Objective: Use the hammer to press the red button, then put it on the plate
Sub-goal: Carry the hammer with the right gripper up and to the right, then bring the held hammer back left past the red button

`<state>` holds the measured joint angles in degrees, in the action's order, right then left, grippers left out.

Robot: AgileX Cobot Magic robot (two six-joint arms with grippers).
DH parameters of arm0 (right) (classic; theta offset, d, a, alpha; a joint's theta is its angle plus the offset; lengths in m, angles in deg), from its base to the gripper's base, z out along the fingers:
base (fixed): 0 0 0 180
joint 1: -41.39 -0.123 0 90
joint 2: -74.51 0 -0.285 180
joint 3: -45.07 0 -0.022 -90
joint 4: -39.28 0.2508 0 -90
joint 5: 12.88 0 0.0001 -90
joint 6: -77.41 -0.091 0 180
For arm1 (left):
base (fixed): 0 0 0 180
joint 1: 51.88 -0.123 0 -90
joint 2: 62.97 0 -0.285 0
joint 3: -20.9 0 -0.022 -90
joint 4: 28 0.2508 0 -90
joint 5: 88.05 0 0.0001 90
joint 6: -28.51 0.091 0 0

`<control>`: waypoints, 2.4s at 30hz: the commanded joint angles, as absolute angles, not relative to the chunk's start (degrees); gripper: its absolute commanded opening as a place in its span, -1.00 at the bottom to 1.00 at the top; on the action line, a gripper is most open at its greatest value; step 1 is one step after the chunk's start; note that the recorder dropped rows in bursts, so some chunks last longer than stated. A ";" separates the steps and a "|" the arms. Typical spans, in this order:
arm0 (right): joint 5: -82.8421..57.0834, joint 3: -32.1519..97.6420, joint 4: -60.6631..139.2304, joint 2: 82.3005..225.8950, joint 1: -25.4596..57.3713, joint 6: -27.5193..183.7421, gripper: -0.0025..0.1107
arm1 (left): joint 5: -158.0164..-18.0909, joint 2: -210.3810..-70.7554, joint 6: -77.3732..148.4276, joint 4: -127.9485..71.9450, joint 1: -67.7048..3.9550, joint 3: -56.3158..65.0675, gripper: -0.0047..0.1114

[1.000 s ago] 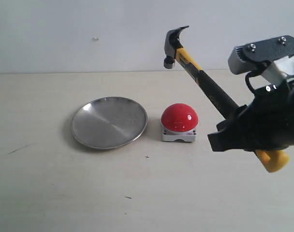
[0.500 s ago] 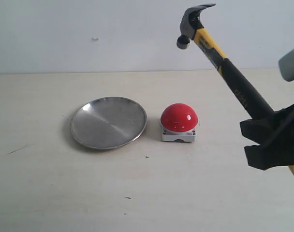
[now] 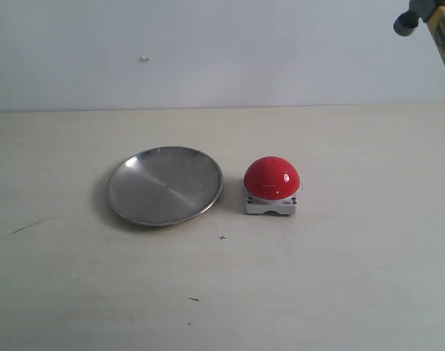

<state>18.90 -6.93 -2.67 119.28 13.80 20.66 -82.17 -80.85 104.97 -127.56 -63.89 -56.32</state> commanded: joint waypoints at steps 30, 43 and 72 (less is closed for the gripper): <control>10.06 1.70 24.40 147.41 13.75 47.52 -0.96 | -82.43 -80.58 104.66 -127.95 -63.89 -56.32 -0.92; 6.15 7.76 20.29 146.45 13.75 47.63 -0.96 | -82.43 -80.58 104.66 -127.95 -63.89 -56.32 -0.92; -18.29 4.87 34.94 156.49 10.85 46.52 -0.96 | -82.43 -80.58 104.66 -127.95 -63.89 -56.32 -0.92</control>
